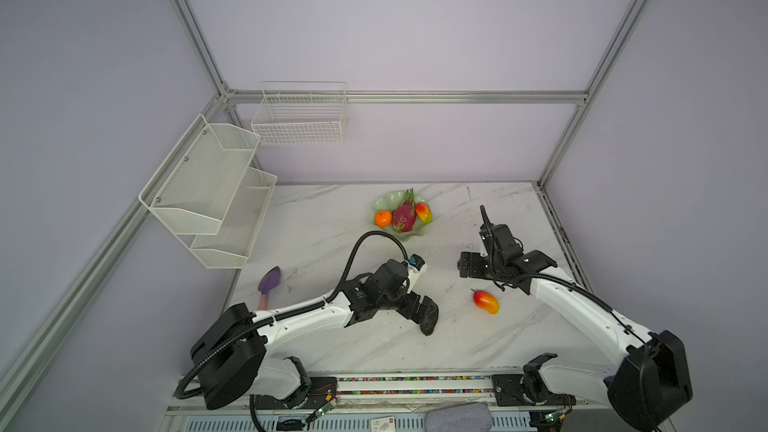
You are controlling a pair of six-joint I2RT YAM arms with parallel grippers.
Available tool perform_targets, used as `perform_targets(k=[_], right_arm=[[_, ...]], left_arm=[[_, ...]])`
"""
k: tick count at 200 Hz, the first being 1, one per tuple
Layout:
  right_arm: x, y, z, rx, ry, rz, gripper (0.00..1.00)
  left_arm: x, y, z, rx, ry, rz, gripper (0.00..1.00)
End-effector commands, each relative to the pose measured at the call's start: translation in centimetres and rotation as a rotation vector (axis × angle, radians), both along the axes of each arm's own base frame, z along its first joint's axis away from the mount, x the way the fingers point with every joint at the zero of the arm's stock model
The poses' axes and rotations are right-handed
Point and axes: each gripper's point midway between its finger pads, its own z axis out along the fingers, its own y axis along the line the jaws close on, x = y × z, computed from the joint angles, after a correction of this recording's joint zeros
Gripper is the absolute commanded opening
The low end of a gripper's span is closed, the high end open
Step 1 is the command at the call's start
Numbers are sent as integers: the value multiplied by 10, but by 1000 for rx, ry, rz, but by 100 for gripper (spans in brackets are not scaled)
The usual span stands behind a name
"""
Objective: Place and organize the fake fruits in the fruit bowl
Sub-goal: 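Grasp the dark avocado with the left gripper while the right gripper draws back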
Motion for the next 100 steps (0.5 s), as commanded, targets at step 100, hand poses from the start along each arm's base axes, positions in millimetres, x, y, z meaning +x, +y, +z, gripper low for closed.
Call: perform_targets(k=[100], right_arm=[[-30,11,24,156,-36,47,90]], left_arm=[[10,-42,-40,222,-12,130,85]])
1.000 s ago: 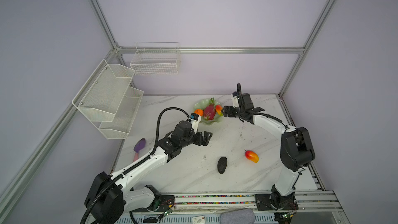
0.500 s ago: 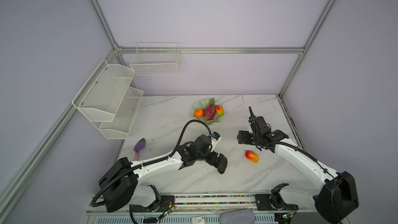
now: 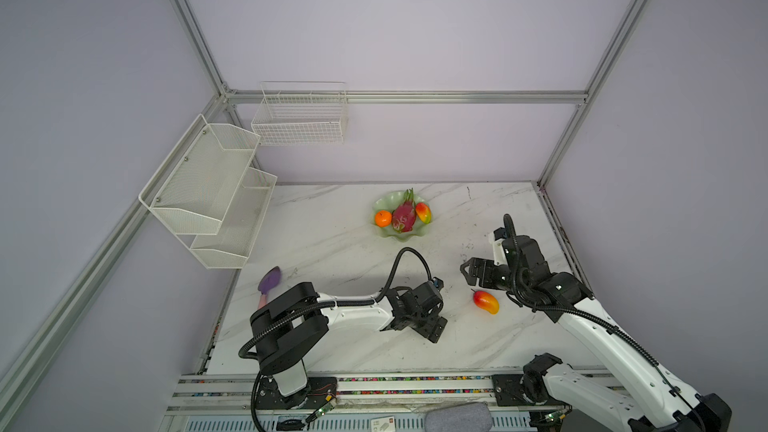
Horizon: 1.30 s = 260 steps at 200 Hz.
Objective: Place and organize the fake fruits in the fruit bowl
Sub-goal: 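Grasp the dark avocado with the left gripper while the right gripper draws back, then carry the avocado into the bowl with the left gripper and release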
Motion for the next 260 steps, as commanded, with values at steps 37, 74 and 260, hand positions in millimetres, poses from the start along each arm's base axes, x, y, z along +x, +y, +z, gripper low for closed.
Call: perform_targets(k=[37,74,260], right_arm=[[12,11,-4,16,-12,20,91],[37,33,17,91,-136,74,91],[140,111,23,151,-351,279,92]], left_arm=[[32,-7,41,13,-133,71,40],[86,23,120,-82,-308,133,39],[422,109,174,-46,-616,130,44]])
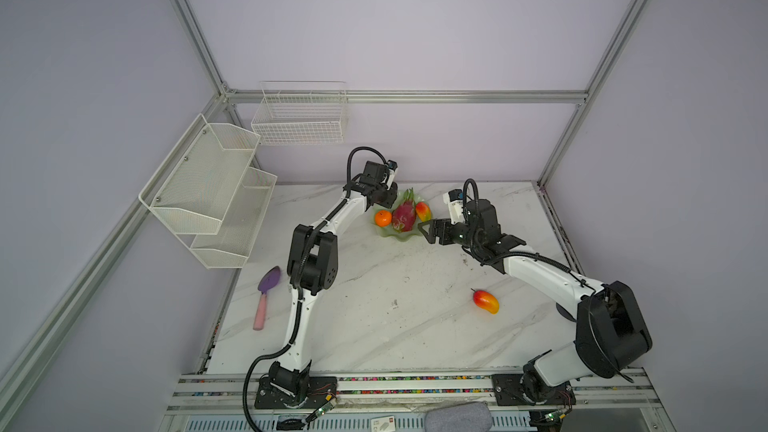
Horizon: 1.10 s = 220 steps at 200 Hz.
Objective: Place and organize the fake fruits in the fruit bowl
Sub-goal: 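Carry the avocado into the bowl with the left gripper and release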
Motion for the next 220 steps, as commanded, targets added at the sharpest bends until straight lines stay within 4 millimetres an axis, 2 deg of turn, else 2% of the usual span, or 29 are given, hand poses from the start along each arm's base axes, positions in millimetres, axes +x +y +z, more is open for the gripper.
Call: perform_targets(k=[1,46,98,139,177,199,220], right_arm=[[4,-1,3,-7,-40,-4,92],[2,-5,-5,-14,-15,-19,92],[-2,-16,1,-21,-24,-59,92],[-5,-19,1,-20,-20,-64,92],[-4,-20,2,-22,-21,-69,92],[-3,-20,3,-23,-20,-72,92],[-1,-26,5,-23,-5,-112,92]], left_arm=[[18,-11,76,-35,-201,-70,43],[21,-12,50,-10,-194,-83,48],[31,-17,32,-7,-196,-94,49],[33,-18,28,-6,-192,-94,53],[32,-15,24,7,-186,-93,69],[29,-16,29,6,-191,-98,77],[27,-14,41,0,-207,-96,78]])
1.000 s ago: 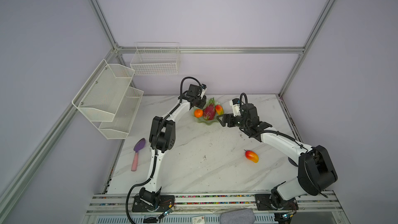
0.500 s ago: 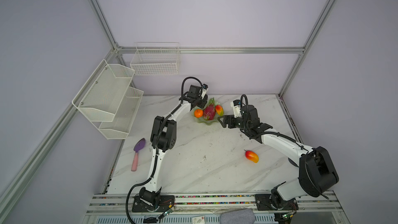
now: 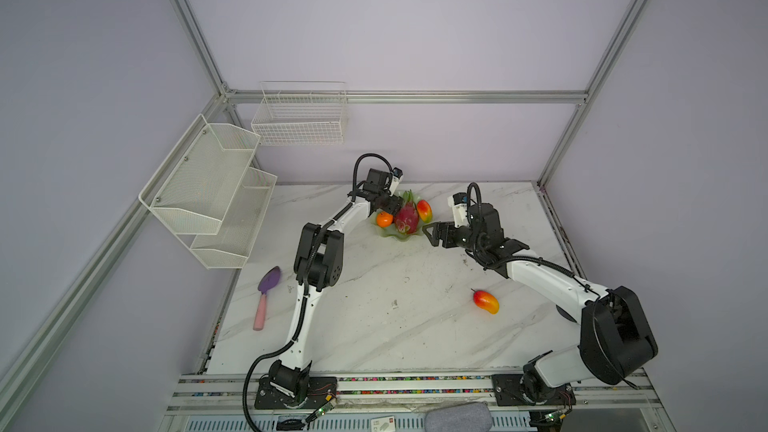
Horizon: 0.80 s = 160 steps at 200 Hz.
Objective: Place and organize the fake fruits in the fruit bowl
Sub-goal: 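Carry the avocado into the bowl with the left gripper and release, then withdraw the left gripper while the right gripper grasps the red apple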
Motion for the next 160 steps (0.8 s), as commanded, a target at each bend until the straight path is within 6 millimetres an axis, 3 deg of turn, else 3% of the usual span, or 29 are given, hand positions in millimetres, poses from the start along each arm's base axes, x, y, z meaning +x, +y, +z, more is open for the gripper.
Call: perform_targets(k=[1,29,51,74,92,110,122,144,160], right_arm=[[3,-11,11,7,0,-62,92],[4,-56,-5,-100,119,-251,92],[-19,-104,-34,-329,268,-408,92],[-46,-130,-57,-498,393,-437,91],[-62,-132,-74,-570,483,-379,90],[-66,-125,-79,-640,501,-260,87],[-58,-117,-72,-667,491,-180,87],[-40,-100,-48,-820,305,35,87],[-37,-101,-45,-922,252,153,88]], left_arm=[[9,-4,75,-45,-149,-18,78],[1,1,108,-63,-205,-8,79],[-12,5,141,-101,-259,3,80],[-37,6,163,-165,-265,-2,84],[-68,-4,170,-235,-228,-53,88],[-107,-14,160,-296,-147,-104,90],[-136,-17,152,-333,-91,-114,93],[-197,-20,135,-386,-18,-150,98],[-246,-24,121,-410,27,-188,99]])
